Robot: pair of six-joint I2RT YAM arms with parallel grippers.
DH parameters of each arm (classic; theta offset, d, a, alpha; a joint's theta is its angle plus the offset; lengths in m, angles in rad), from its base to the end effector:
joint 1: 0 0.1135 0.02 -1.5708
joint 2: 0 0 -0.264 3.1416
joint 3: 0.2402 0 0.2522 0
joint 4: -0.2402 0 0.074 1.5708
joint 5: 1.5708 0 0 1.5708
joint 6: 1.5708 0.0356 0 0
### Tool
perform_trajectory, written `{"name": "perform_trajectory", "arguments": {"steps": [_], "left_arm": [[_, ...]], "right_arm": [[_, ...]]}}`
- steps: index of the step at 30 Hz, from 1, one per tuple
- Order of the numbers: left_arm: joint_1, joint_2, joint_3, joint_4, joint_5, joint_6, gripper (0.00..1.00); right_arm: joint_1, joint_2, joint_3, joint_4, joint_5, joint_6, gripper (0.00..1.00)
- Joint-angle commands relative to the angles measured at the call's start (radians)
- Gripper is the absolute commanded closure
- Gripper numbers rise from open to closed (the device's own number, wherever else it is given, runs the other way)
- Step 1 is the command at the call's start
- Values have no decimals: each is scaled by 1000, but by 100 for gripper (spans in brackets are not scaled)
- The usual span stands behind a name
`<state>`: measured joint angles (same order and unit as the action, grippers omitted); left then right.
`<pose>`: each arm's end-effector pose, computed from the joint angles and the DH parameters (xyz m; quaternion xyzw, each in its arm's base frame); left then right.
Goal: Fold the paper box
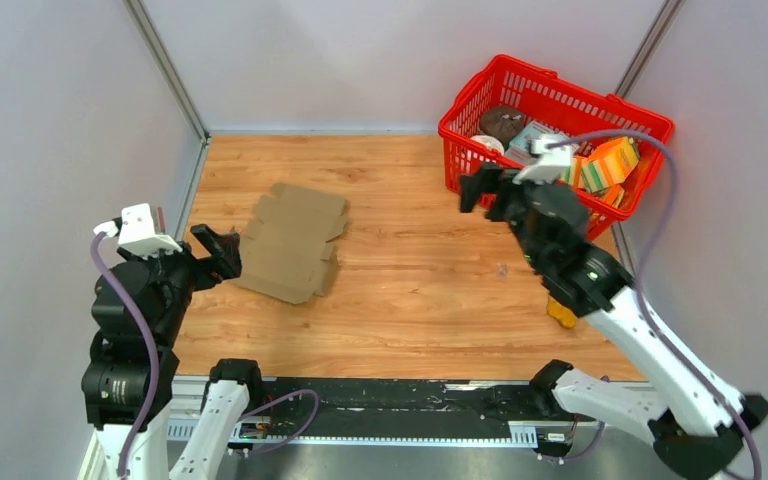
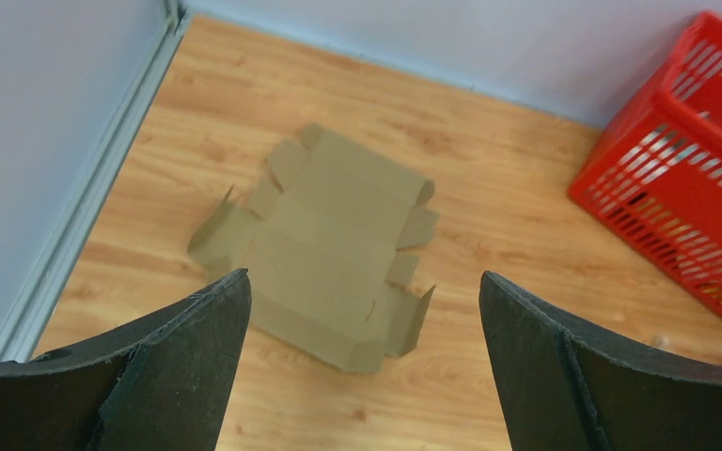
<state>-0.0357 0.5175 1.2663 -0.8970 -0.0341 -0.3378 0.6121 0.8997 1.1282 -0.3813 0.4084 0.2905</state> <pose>0.0376 -0.0001 0.4386 -0.1250 0.7471 -0.1085 0.6438 0.1606 0.0955 0.4179 0.0113 0.7548 0.1396 0.6408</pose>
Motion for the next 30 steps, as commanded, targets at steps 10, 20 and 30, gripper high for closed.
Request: {"name": "perform_trajectory", "arguments": {"steps": [10, 20, 30], "left_arm": [[7, 56, -278, -158, -170, -197, 0], [54, 91, -625, -7, -208, -665, 0], [62, 269, -903, 495, -92, -914, 1]], "right_arm": [[420, 916, 718, -86, 389, 35, 0], [356, 854, 230, 364, -210, -80, 0], [293, 769, 110, 412, -95, -139, 0]]}}
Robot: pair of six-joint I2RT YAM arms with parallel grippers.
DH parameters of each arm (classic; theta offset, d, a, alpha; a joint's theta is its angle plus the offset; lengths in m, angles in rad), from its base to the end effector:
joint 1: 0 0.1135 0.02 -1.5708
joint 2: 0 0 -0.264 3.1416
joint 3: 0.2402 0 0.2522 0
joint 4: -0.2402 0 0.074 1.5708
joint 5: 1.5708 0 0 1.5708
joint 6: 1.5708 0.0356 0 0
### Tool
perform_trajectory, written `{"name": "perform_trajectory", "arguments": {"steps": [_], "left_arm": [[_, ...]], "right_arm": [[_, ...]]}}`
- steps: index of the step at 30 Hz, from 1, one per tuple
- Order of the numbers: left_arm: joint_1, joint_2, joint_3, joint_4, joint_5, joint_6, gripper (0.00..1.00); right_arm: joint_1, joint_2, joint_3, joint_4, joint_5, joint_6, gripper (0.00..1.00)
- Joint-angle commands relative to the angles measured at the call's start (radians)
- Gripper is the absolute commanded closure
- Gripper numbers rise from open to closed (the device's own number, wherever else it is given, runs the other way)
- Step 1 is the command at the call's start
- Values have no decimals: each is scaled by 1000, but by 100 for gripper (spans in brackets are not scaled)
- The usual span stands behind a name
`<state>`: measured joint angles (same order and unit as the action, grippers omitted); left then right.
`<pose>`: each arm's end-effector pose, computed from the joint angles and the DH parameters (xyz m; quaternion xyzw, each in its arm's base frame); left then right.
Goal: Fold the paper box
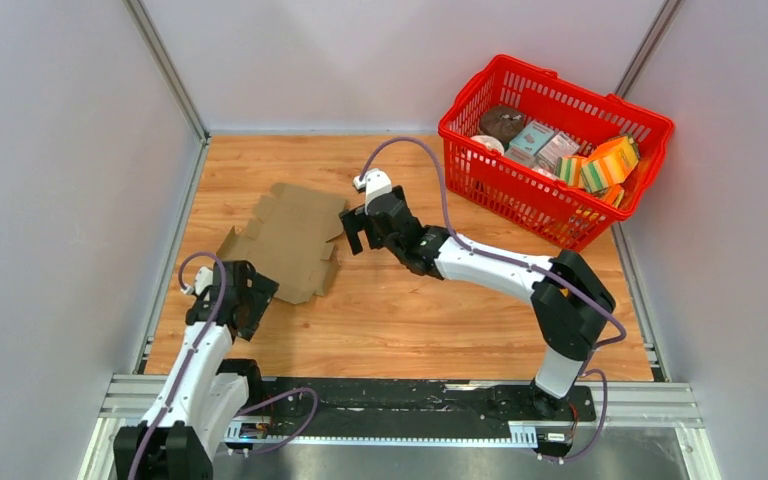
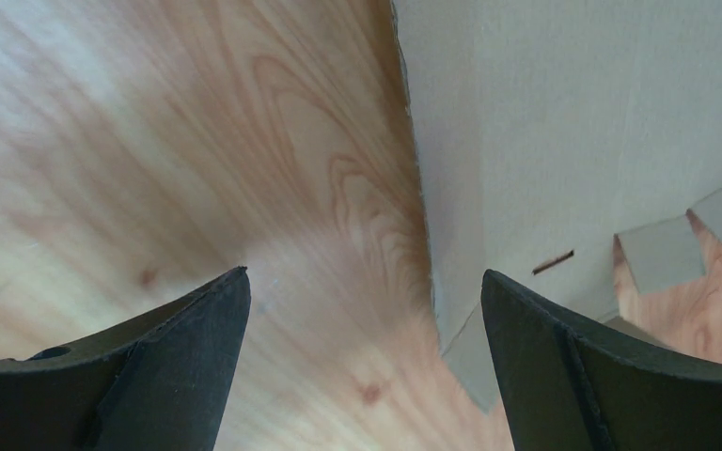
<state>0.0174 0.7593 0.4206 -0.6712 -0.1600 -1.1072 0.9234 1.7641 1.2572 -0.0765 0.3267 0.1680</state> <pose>0.1374 0.0081 0.1780 -0.5294 0.7986 -0.0773 0.2758 0.2527 0.3153 0.2468 -0.2488 0.8360 0.1203 0.4740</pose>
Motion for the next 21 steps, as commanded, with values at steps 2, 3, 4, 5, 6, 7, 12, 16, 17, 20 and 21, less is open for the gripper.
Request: {"name": "perform_trajectory", "arguments": {"steps": [2, 3, 4, 5, 6, 7, 12, 16, 17, 20, 21], "left_arm": [[10, 58, -115, 396, 37, -190, 1], [9, 70, -132, 438, 40, -200, 4], [10, 98, -146, 474, 43, -207, 6], [10, 112, -158, 514, 42, -224, 7], [9, 124, -163, 536, 42, -227, 10], [9, 147, -169, 567, 45, -227, 14], [9, 196, -180, 648, 57, -217, 36], [9, 166, -186, 651, 56, -169, 62], [10, 157, -190, 650, 53, -143, 69], [10, 94, -172, 607, 56, -64, 94], [9, 77, -157, 586, 59, -36, 97]], "right_arm": [[-27, -110, -42, 138, -41, -21, 0], [-26, -118, -50, 148, -43, -22, 0], [-28, -129, -62, 161, -43, -24, 0], [-29, -133, -67, 167, -43, -25, 0], [-28, -138, -73, 173, -43, -33, 0], [-29, -143, -82, 182, -40, -33, 0], [-38, -149, -96, 196, -28, -36, 0], [-41, -144, -96, 196, -28, -42, 0], [-43, -140, -94, 193, -28, -44, 0], [-43, -138, -93, 193, -23, -51, 0], [-41, -140, -94, 193, -25, -54, 0]]}}
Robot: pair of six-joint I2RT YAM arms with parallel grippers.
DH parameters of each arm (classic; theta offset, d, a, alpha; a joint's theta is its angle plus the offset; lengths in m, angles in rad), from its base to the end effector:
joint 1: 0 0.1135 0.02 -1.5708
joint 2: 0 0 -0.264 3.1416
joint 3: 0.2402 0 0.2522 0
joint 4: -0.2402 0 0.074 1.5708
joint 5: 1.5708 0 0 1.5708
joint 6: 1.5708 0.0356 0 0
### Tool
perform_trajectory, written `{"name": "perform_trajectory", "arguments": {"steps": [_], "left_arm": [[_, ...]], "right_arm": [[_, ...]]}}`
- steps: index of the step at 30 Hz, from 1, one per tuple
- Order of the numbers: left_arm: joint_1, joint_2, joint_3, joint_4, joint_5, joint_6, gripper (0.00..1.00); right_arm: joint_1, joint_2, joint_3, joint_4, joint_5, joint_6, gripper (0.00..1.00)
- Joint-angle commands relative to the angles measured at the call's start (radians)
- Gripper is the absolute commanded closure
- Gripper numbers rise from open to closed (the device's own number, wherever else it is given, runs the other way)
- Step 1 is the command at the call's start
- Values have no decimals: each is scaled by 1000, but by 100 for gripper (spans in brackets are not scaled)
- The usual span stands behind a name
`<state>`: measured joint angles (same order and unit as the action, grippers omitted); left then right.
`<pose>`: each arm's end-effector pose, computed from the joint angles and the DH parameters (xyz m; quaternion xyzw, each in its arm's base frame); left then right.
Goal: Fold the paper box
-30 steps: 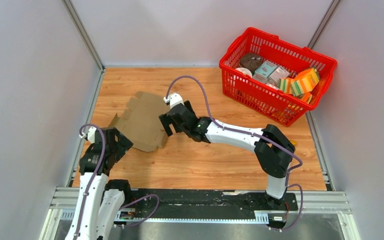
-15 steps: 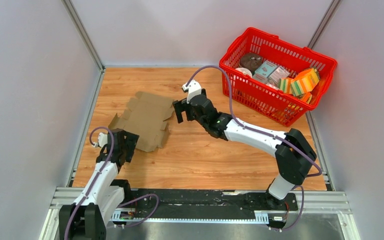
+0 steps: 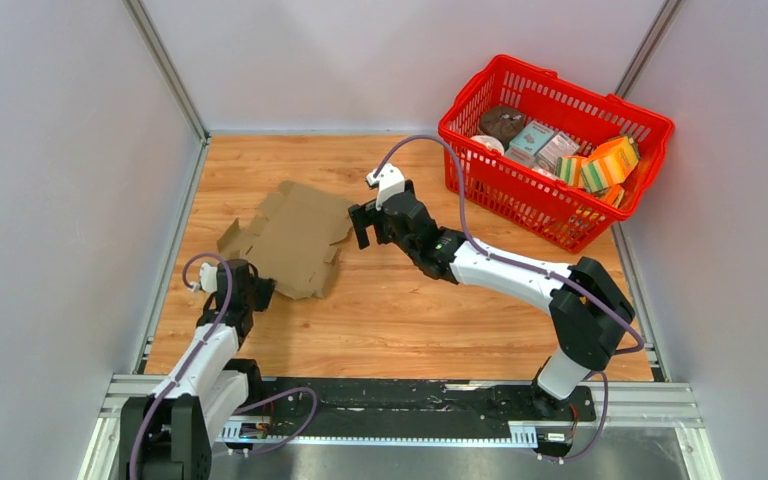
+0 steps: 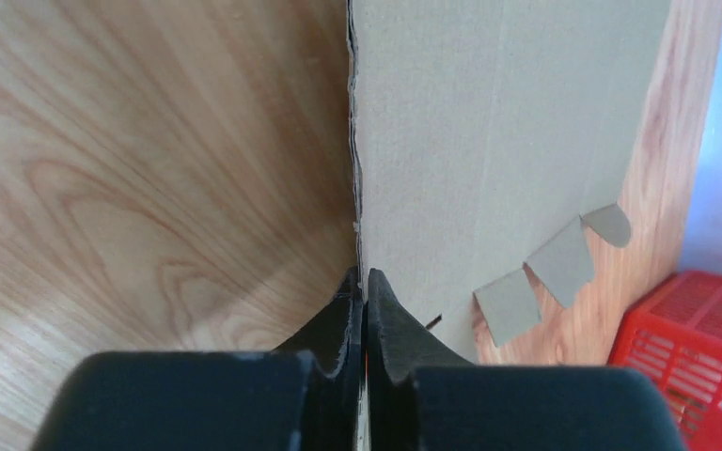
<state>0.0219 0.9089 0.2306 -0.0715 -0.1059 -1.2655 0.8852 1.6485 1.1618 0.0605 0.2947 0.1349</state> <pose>0.1661 0.0074 0.1402 -0.5664 0.7197 -0.1927 0.3522 0.2508 0.2903 0.2705 -0.2307 0.8029 0.1538 0.5278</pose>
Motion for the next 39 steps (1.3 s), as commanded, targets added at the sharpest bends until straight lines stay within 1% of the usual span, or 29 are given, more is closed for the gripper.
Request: {"name": "perform_trajectory", "arguments": {"steps": [1, 2, 4, 5, 7, 8, 9, 10, 11, 12, 14, 16, 17, 19, 20, 21, 22, 24, 26, 27, 28, 33, 35, 39], "left_arm": [[6, -106, 50, -43, 12, 155, 99], [4, -122, 90, -94, 20, 223, 100], [4, -168, 149, -134, 52, 297, 100], [6, -182, 174, -178, 66, 370, 100], [4, -206, 222, -221, 101, 446, 100], [4, -209, 277, -278, 135, 522, 100], [6, -209, 303, -298, 155, 560, 100], [6, -200, 355, -318, 205, 598, 100], [4, -193, 383, -367, 228, 674, 100], [6, -182, 409, -393, 248, 713, 100], [6, -144, 476, -451, 331, 812, 100], [4, -98, 536, -511, 389, 863, 100], [4, -84, 553, -520, 417, 905, 100], [6, -42, 591, -543, 483, 952, 100], [4, -32, 599, -545, 506, 965, 100], [6, -22, 608, -548, 534, 980, 100], [4, -1, 622, -550, 589, 1006, 100], [6, 24, 642, -563, 641, 1035, 100], [4, 61, 661, -576, 715, 1063, 100], [3, 71, 664, -579, 733, 1068, 100], [3, 96, 665, -585, 747, 1077, 100], [-4, 145, 661, -564, 775, 1078, 100], [-8, 165, 667, -551, 807, 1069, 100], [-17, 189, 687, -553, 825, 1074, 100]], "right_arm": [[-3, -24, -1, 58, 9, -24, 0], [-6, -24, -1, 58, 4, -38, 0], [-9, -26, -4, 56, 1, -49, 0], [-11, -27, -5, 55, -12, -57, 0], [-26, -33, -7, 45, -37, -66, 0], [-34, -36, -5, 39, -80, -69, 0], [-40, -39, -4, 30, -103, -87, 0], [-51, -50, -1, 13, -124, -102, 0], [-55, -55, 4, 3, -173, -116, 0], [-60, -61, 10, -10, -199, -164, 0], [-65, -76, 56, -92, -270, -207, 0], [-66, -88, 91, -155, -351, -276, 0], [-68, -92, 123, -165, -417, -296, 0], [-80, -81, 169, -212, -488, -352, 0], [-84, -67, 209, -244, -567, -366, 0], [-91, -41, 273, -270, -606, -385, 0], [-100, -24, 306, -307, -635, -399, 0], [-104, 23, 381, -344, -693, -458, 0], [-114, 52, 413, -370, -697, -488, 0], [-115, 65, 418, -366, -692, -488, 0], [-121, 77, 406, -326, -674, -479, 0], [-131, 122, 401, -286, -560, -475, 0], [-132, 143, 403, -283, -551, -483, 0], [-137, 181, 409, -246, -566, -472, 1]]}}
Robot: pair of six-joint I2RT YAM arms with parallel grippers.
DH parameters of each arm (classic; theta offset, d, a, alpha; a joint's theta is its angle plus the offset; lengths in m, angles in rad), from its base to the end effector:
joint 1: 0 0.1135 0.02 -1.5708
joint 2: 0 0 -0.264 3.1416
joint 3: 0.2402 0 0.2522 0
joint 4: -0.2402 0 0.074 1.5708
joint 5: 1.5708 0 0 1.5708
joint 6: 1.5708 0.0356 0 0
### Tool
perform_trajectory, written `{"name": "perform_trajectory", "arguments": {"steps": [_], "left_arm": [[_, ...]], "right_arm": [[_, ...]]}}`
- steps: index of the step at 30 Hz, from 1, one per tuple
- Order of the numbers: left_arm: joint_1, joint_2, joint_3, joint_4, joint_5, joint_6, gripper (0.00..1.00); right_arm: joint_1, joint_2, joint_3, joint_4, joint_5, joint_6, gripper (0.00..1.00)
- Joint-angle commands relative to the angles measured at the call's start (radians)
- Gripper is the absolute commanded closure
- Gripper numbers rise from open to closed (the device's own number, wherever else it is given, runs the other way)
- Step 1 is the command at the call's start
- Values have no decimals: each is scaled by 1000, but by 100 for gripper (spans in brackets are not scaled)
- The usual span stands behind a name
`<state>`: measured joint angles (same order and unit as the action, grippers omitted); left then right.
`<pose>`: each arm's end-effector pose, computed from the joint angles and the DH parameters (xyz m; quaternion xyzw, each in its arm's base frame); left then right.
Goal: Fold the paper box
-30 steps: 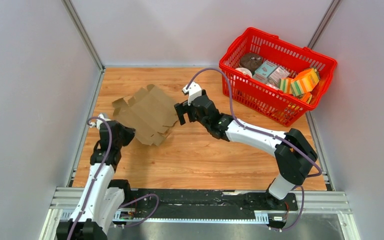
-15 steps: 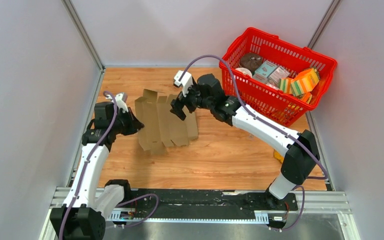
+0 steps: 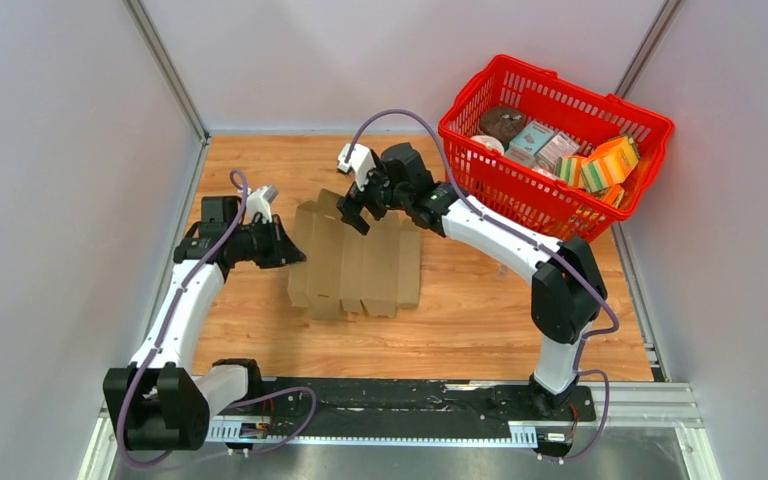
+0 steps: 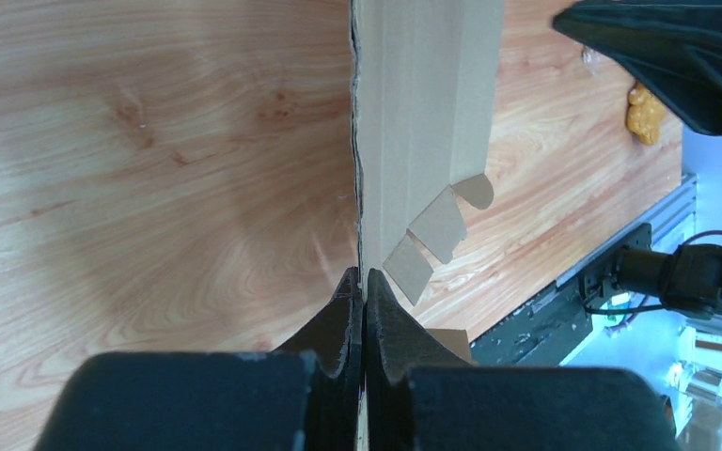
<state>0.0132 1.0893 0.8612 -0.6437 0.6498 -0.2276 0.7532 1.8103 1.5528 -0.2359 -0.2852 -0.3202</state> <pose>0.2160 -0.0187 0.2722 0.0016 0.8971 -0.3329 0.2906 0.3069 0.3014 0.3144 -0.4971 0.6929 0.2282 0.4698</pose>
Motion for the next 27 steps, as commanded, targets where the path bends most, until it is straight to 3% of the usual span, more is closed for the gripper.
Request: {"name": "perform_trajectory", "arguments": {"steps": [1, 5, 11, 15, 21, 23, 26, 27], "left_arm": [[-10, 14, 58, 18, 70, 37, 100], [-50, 15, 56, 10, 73, 45, 100], [-70, 1, 52, -4, 70, 54, 100], [-78, -2, 65, -25, 62, 63, 100], [-79, -6, 64, -7, 41, 42, 100], [-81, -9, 64, -2, 25, 31, 97], [-81, -28, 50, 24, -9, 1, 82], [-81, -46, 39, 39, -24, -18, 78]], "right_arm": [[-5, 27, 26, 53, 20, -10, 2], [-8, 43, 33, 93, 92, 24, 7], [-6, 40, 1, 127, 93, 30, 26], [-8, 27, -31, 161, 103, 29, 51], [-8, -22, -114, 196, 103, 27, 69], [-8, -46, -149, 217, 107, 29, 73], [-14, -61, -169, 228, 133, 41, 85], [-17, -65, -172, 227, 135, 47, 96]]}}
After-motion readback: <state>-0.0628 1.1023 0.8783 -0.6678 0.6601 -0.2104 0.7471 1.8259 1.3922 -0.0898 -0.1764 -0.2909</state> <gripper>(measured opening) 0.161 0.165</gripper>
